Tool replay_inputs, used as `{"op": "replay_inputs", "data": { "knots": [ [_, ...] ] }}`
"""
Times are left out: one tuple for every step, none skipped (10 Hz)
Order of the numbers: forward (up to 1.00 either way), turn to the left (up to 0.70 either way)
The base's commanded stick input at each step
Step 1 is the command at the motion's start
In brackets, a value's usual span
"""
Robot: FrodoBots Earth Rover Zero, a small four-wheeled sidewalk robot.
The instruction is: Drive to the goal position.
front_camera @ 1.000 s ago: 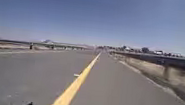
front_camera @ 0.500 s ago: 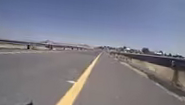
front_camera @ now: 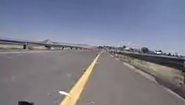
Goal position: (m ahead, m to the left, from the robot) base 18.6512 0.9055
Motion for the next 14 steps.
{"op": "replay_inputs", "data": {
  "knots": [
    [0.85, 0.00],
    [0.85, 0.00],
    [0.85, 0.00],
    [0.85, 0.00],
    [0.85, 0.00],
    [0.85, 0.00],
    [0.85, 0.00],
    [0.85, 0.00],
    [0.85, 0.00],
    [0.85, 0.00],
    [0.85, 0.00],
    [0.85, 0.00],
    [0.85, 0.00],
    [0.85, 0.00]
  ]
}}
